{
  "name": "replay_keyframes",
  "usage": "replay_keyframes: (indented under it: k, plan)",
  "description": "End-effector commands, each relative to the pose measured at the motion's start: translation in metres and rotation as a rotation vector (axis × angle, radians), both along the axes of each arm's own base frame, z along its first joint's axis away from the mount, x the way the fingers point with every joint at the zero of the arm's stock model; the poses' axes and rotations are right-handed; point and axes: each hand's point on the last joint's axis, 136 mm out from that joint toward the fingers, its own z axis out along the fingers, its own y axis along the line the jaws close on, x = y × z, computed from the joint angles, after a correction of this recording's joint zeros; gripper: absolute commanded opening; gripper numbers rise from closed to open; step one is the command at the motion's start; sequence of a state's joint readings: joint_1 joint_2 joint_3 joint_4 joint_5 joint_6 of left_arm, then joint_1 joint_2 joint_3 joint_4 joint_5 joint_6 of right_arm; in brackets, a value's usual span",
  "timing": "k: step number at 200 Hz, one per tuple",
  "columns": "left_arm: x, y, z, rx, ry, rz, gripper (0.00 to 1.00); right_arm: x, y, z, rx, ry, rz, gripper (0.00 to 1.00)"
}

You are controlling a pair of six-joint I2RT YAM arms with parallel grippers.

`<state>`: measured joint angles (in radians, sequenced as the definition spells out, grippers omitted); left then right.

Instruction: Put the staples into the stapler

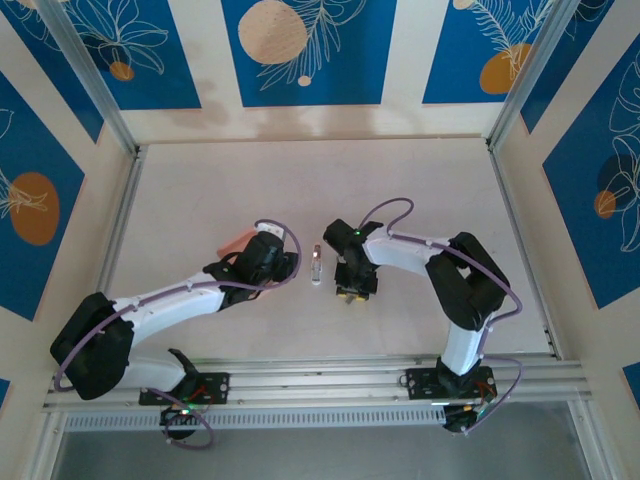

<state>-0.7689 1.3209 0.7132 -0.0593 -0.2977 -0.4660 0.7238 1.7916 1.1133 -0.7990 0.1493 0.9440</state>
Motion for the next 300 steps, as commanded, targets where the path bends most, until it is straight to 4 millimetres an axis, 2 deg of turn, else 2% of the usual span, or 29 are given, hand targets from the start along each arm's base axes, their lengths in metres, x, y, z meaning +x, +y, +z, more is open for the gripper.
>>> replay_keyframes:
  k: [1,68,85,118,149,300]
  plan:
    - [0.004,0.006,0.004,-0.009,-0.02,0.026,0.62,-0.007,0.0,-0.001,-0.028,0.041,0.024,0.32]
    - [0.004,0.006,0.003,-0.013,-0.016,0.025,0.62,-0.006,-0.002,-0.002,-0.071,0.029,0.056,0.22]
    - [0.005,0.006,0.003,-0.014,-0.016,0.026,0.62,-0.004,-0.003,0.0,-0.084,0.021,0.068,0.23]
    - [0.004,0.006,0.002,-0.015,-0.013,0.024,0.62,-0.003,-0.003,0.004,-0.1,0.015,0.081,0.29]
    - [0.004,0.005,0.003,-0.019,-0.014,0.02,0.62,-0.002,-0.002,0.002,-0.098,0.017,0.081,0.3]
    - [0.005,0.004,0.004,-0.022,-0.017,0.012,0.62,-0.003,-0.009,-0.012,-0.124,0.048,0.085,0.2]
